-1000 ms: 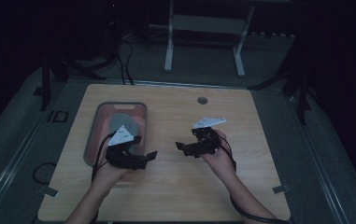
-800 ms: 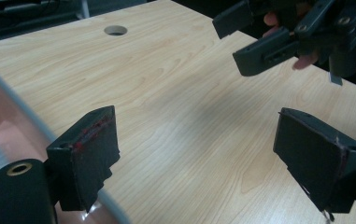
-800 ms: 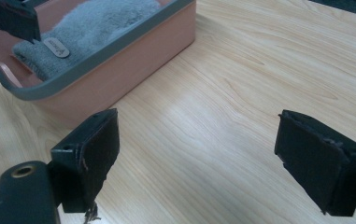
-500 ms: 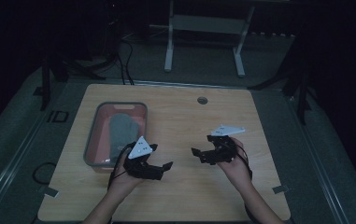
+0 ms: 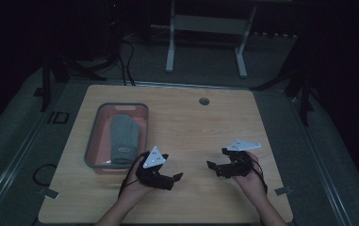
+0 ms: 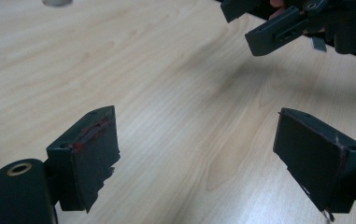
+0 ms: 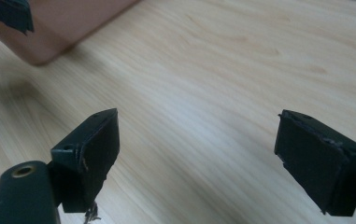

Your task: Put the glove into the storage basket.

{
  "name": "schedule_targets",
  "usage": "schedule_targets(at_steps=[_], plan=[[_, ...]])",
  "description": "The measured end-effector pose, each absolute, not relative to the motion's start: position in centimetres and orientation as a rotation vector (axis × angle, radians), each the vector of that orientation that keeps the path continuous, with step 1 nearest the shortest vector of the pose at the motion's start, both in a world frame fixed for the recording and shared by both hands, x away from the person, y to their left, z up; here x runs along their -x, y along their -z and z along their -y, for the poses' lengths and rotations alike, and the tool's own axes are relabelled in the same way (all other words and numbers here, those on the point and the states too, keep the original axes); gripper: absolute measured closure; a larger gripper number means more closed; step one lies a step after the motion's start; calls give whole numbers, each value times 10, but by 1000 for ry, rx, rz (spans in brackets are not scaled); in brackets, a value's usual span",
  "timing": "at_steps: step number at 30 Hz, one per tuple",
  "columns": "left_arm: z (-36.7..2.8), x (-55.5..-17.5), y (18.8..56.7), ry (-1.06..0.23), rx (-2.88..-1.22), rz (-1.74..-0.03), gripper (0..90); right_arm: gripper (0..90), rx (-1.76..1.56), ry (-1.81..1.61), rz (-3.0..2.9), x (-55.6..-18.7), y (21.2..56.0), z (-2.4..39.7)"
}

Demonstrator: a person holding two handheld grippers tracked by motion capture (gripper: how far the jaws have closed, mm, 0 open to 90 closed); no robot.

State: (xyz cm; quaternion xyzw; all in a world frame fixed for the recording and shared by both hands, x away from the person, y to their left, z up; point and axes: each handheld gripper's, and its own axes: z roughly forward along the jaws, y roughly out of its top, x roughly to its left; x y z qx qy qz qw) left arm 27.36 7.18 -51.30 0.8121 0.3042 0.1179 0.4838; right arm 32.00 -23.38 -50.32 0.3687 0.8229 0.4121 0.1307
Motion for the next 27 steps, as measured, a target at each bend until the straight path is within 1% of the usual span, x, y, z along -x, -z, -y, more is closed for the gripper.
schedule_targets(at_steps=[12, 20, 27], plan=[[-64, -270, 531, -295, -2019, -735, 144, 123, -1093, -1118, -2327, -306, 527, 270], [-64, -269, 537, -302, -2032, -735, 143, 121, -1092, -1068, -2255, -298, 537, 291], [-67, -270, 543, -306, -2031, -759, 143, 122, -1114, -1047, -2192, -285, 543, 319]])
